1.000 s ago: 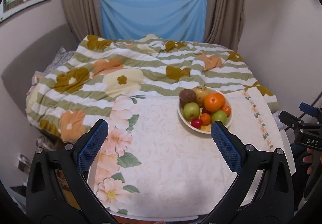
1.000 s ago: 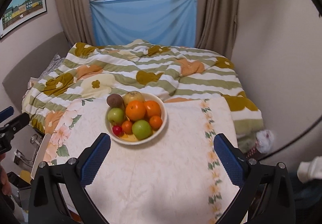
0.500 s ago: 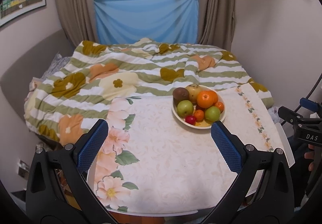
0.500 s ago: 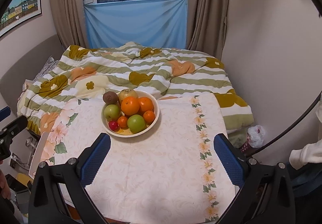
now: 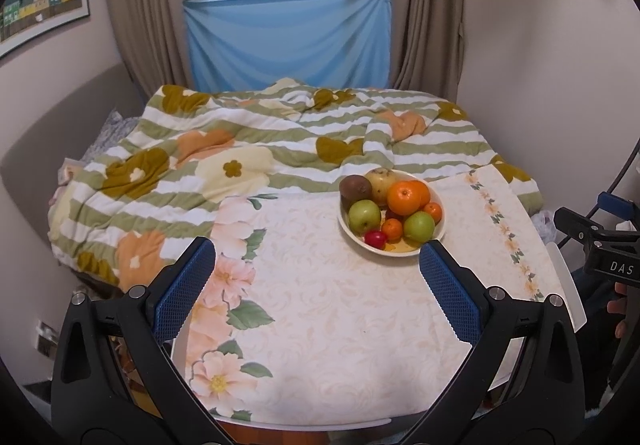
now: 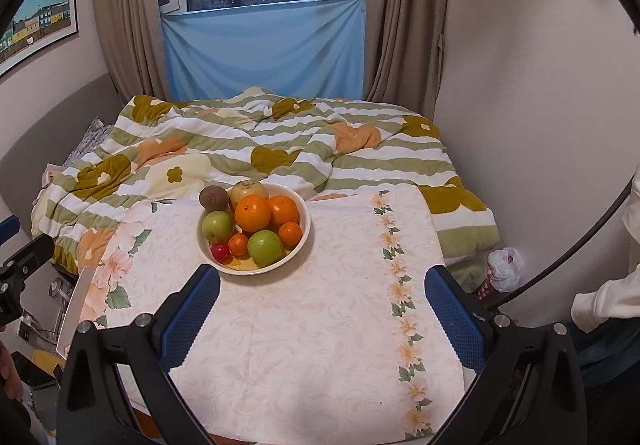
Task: Organize fruits
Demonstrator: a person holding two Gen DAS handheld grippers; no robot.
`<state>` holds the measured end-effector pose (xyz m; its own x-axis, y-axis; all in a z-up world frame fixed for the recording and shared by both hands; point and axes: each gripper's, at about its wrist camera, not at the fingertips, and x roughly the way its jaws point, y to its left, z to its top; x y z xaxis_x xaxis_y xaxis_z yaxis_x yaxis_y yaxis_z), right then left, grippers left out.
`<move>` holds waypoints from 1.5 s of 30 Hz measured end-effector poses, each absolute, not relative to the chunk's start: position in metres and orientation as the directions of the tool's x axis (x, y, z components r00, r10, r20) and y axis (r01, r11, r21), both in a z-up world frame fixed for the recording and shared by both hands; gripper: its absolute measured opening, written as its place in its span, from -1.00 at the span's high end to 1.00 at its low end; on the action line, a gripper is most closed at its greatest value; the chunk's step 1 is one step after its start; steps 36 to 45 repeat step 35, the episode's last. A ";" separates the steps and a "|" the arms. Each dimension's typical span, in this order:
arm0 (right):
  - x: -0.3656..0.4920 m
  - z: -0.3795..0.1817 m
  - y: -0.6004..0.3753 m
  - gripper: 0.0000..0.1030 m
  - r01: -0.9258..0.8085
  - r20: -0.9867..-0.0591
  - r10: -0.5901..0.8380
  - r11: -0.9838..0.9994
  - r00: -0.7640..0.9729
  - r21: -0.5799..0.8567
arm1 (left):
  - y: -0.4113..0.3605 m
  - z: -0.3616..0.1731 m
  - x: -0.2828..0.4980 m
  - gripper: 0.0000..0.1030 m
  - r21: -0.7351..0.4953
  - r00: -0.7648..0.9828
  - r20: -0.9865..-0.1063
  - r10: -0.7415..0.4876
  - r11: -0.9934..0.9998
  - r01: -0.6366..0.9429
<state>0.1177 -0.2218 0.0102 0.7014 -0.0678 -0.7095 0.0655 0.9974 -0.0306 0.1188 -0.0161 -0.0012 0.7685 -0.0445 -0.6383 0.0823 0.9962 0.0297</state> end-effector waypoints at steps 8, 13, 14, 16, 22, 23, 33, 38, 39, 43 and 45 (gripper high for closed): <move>0.118 0.010 -0.223 -0.98 0.063 -0.709 -0.066 0.998 0.702 -0.030 | -0.019 -0.003 0.117 -1.00 0.026 0.765 -0.643 -0.047 0.996 0.084; 0.117 0.010 -0.223 -0.98 0.065 -0.708 -0.065 0.998 0.704 -0.027 | -0.018 -0.003 0.117 -1.00 0.026 0.765 -0.642 -0.048 0.996 0.085; 0.117 0.010 -0.223 -0.98 0.064 -0.708 -0.065 0.998 0.703 -0.028 | -0.018 -0.003 0.117 -1.00 0.027 0.765 -0.643 -0.048 0.996 0.085; 0.116 0.010 -0.223 -0.98 0.064 -0.706 -0.066 0.998 0.705 -0.029 | -0.018 -0.003 0.117 -1.00 0.028 0.764 -0.643 -0.047 0.996 0.085; 0.116 0.010 -0.223 -0.98 0.065 -0.707 -0.066 0.997 0.704 -0.029 | -0.017 -0.002 0.116 -1.00 0.020 0.766 -0.640 -0.055 0.996 0.087; 0.116 0.010 -0.223 -0.98 0.066 -0.707 -0.066 0.997 0.705 -0.028 | -0.017 -0.002 0.116 -1.00 0.019 0.767 -0.639 -0.055 0.996 0.087; 0.111 0.017 -0.214 -0.98 0.070 -0.693 -0.071 0.997 0.717 -0.029 | -0.013 0.001 0.108 -1.00 0.021 0.777 -0.627 -0.053 0.996 0.084; 0.109 0.017 -0.213 -0.98 0.072 -0.693 -0.073 0.997 0.718 -0.030 | -0.012 0.001 0.106 -1.00 0.026 0.780 -0.624 -0.051 0.996 0.086; 0.109 0.017 -0.213 -0.98 0.072 -0.693 -0.073 0.997 0.718 -0.030 | -0.012 0.001 0.106 -1.00 0.026 0.780 -0.624 -0.051 0.996 0.086; 0.109 0.017 -0.213 -0.98 0.072 -0.693 -0.073 0.997 0.718 -0.030 | -0.012 0.001 0.106 -1.00 0.026 0.780 -0.624 -0.051 0.996 0.086; 0.109 0.017 -0.213 -0.98 0.072 -0.693 -0.073 0.997 0.718 -0.030 | -0.012 0.001 0.106 -1.00 0.026 0.780 -0.624 -0.051 0.996 0.086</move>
